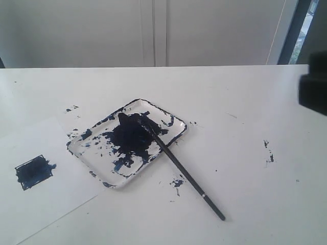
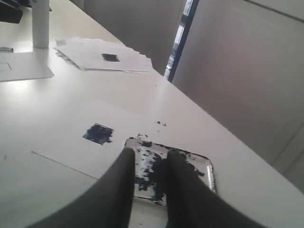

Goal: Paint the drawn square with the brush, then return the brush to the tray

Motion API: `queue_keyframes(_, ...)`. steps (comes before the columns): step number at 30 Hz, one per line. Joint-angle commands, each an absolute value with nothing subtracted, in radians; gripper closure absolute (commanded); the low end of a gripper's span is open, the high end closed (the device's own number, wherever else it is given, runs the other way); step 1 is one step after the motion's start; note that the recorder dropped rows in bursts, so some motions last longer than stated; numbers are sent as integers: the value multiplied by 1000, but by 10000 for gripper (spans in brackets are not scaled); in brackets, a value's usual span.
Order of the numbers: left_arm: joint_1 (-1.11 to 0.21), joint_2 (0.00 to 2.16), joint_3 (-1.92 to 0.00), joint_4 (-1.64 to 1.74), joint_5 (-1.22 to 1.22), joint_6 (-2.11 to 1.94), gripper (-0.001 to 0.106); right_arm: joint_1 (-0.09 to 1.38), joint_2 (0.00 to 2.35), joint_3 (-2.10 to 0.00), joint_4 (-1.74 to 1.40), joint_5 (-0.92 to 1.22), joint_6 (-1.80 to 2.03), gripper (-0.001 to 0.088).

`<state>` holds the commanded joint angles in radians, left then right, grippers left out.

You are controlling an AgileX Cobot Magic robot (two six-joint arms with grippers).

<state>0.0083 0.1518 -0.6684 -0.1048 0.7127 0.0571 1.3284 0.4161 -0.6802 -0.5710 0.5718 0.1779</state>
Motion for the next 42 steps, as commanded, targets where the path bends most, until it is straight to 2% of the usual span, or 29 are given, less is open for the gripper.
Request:
queue_keyframes(4,8,139,-557,-250,640,230,638,1328,412,-560,-717,522,243,639)
queue_keyframes(7,8,139,-509,-330,639,396,638,1328,417,-474,-845,524,468,646)
queue_keyframes(11,10,139,-473,-337,607,396,645,1328,413,-360,-979,514,734,748)
queue_keyframes(16,10,139,-426,-344,588,396,652,1328,411,-239,-1007,510,811,761)
queue_keyframes(42,10,139,-398,-338,643,400,651,1330,410,-199,-824,489,871,761)
